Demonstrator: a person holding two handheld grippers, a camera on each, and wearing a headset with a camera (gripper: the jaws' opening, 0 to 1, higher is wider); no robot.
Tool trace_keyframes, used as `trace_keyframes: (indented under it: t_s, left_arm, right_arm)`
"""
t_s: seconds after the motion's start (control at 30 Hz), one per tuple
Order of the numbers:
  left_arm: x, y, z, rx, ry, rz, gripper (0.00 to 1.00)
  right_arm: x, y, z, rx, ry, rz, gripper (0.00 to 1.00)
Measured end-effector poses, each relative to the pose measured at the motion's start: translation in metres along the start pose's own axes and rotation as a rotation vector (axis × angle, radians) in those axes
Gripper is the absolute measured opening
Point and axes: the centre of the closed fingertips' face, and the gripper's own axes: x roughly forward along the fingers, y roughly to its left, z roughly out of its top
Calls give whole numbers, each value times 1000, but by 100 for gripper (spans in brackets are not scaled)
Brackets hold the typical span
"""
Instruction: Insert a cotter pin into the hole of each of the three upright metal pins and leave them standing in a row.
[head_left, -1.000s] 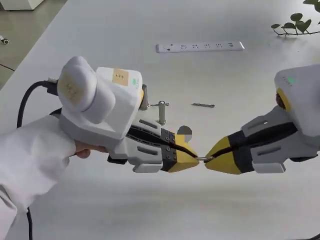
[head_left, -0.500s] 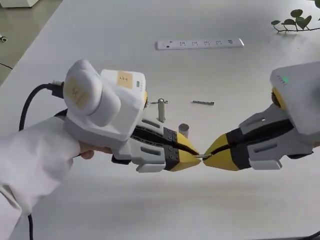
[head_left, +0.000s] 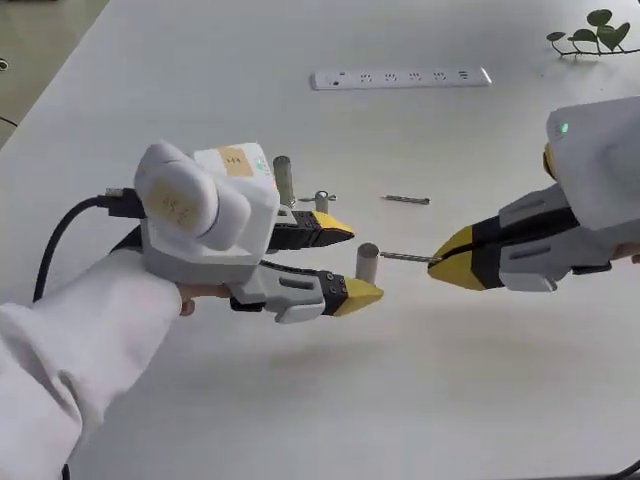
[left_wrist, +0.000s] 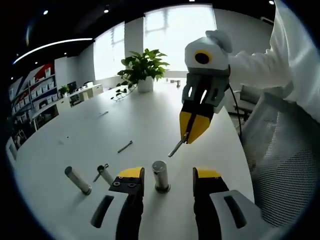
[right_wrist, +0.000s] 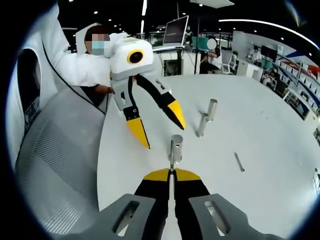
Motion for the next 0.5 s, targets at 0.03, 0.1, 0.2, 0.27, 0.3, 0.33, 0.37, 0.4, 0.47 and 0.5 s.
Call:
trace_keyframes:
  t_s: [0.03, 0.1, 0.2, 0.27, 0.3, 0.33, 0.37, 0.4, 0.47, 0.5]
  left_arm:
    - [2, 2, 1, -25, -14, 3, 37]
    - [8, 5, -4, -40, -12, 0, 37]
    - [15, 6, -16, -40, 22, -9, 37]
    - [19, 7, -21, -53, 28, -15, 36]
    - [20, 7, -22, -60, 25, -15, 36]
    - [22, 8, -23, -64, 24, -14, 34]
    - [24, 8, -25, -75, 26, -19, 32]
    - [26, 8, -27, -77, 33, -20, 31]
    - [29, 6, -30, -62, 48, -22, 27]
    - [31, 7, -31, -66, 50, -24, 25]
  right_arm:
    - [2, -2, -2, -2, 9, -3, 0]
    - [6, -8, -7, -3, 24, -8, 0]
    - [8, -10, -8, -8, 31, -8, 0]
    - [8, -10, -8, -13, 35, -6, 0]
    - [9, -11, -8, -16, 36, -8, 0]
    - [9, -10, -8, -16, 38, -4, 0]
    - [10, -10, -8, -17, 39, -2, 0]
    - [10, -10, -8, -17, 40, -1, 0]
    - [11, -10, -9, -23, 48, 4, 0]
    - [11, -9, -9, -25, 49, 6, 0]
